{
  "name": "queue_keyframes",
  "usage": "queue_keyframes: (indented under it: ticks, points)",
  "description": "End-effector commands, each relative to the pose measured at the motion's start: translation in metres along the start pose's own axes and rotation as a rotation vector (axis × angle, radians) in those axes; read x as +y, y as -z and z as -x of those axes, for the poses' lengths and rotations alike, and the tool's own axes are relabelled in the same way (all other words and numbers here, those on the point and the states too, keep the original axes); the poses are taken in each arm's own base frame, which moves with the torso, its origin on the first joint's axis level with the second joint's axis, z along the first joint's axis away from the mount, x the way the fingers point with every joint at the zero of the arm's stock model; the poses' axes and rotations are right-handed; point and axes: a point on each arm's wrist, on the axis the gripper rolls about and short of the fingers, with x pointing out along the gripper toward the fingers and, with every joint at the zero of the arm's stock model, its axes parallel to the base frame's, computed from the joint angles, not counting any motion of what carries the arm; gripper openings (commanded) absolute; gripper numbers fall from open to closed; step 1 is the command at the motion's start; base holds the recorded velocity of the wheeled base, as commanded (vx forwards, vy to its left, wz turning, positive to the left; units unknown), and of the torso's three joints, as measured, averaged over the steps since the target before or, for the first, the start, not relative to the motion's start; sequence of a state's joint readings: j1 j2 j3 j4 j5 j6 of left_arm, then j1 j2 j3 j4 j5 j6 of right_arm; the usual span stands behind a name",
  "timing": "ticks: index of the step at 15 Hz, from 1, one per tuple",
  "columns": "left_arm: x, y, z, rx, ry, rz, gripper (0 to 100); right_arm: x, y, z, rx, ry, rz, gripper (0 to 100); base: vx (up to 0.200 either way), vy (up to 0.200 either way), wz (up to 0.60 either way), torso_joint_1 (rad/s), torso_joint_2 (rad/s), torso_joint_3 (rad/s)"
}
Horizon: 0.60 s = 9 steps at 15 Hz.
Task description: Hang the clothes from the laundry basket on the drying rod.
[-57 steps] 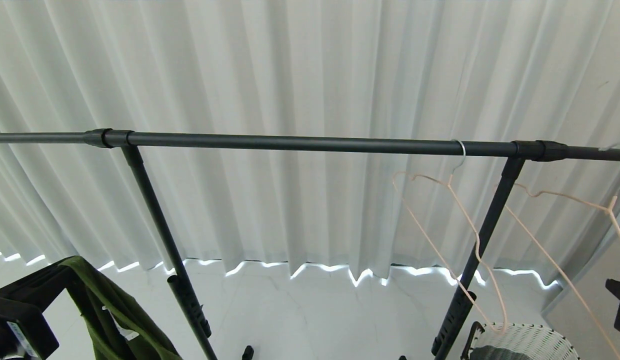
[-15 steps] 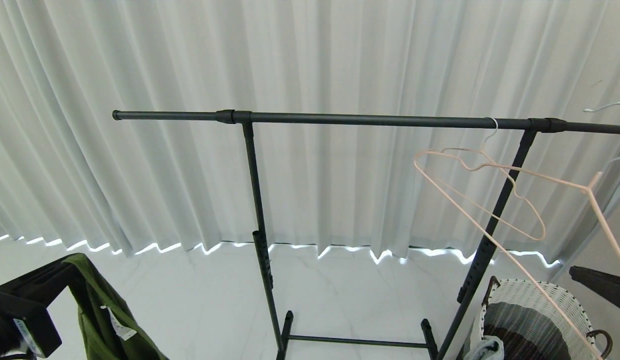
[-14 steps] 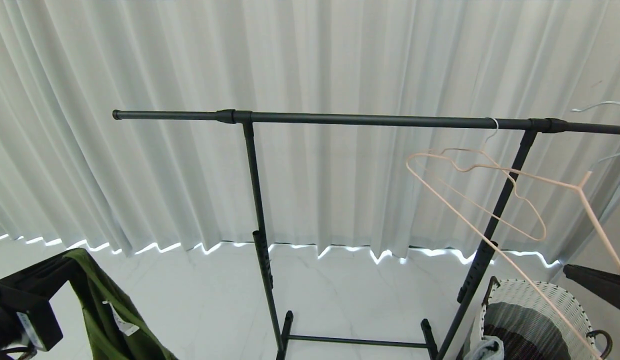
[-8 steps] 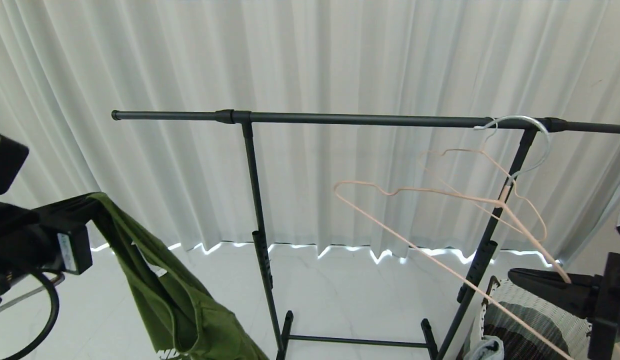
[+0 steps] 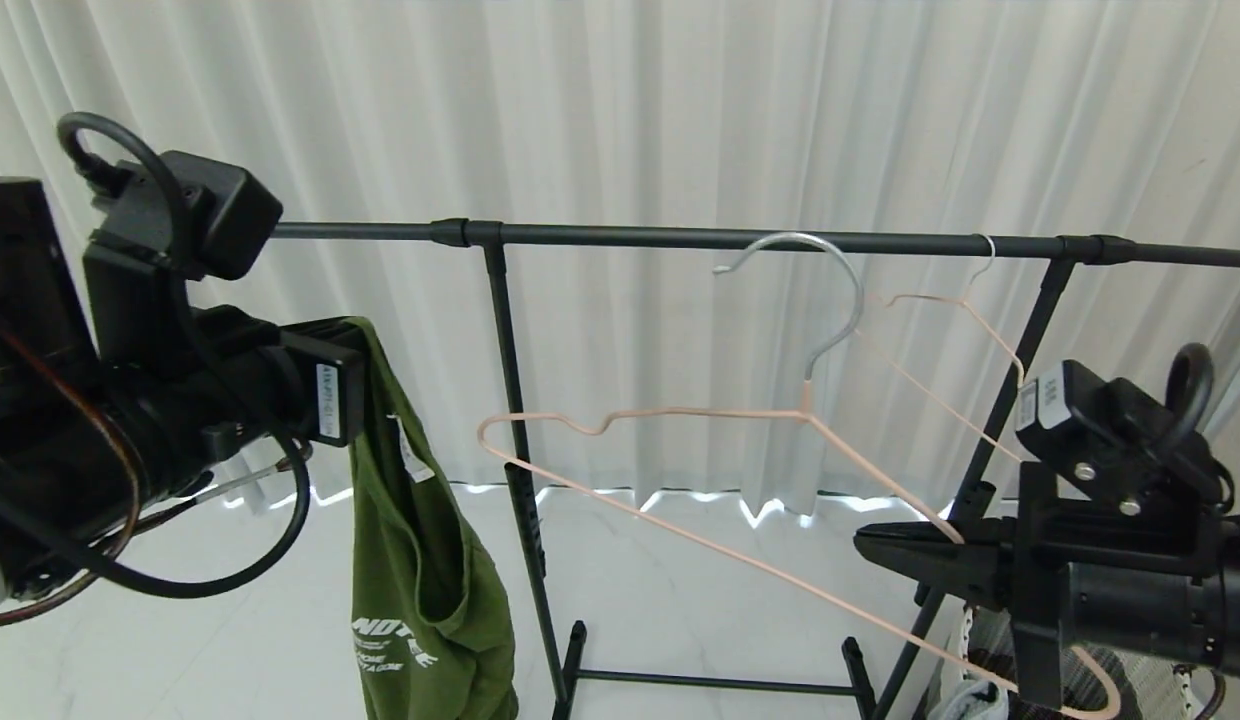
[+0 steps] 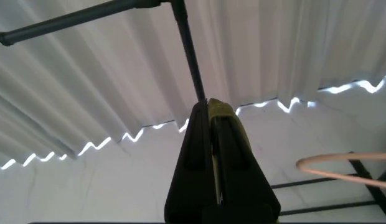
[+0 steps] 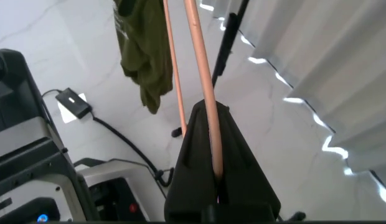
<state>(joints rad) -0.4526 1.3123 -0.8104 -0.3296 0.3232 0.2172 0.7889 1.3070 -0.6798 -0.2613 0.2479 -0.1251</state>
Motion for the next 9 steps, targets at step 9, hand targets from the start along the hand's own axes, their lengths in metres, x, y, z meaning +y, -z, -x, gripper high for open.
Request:
queue_keyframes:
  ticks: [9]
  points:
    - [-0.008, -0.027, -0.035, -0.016, -0.092, 0.047, 0, -0.001, -0.028, -0.029, -0.092, -0.031, -0.017, 0, 0.000, 0.000, 0.00, 0.000, 0.00, 0.000]
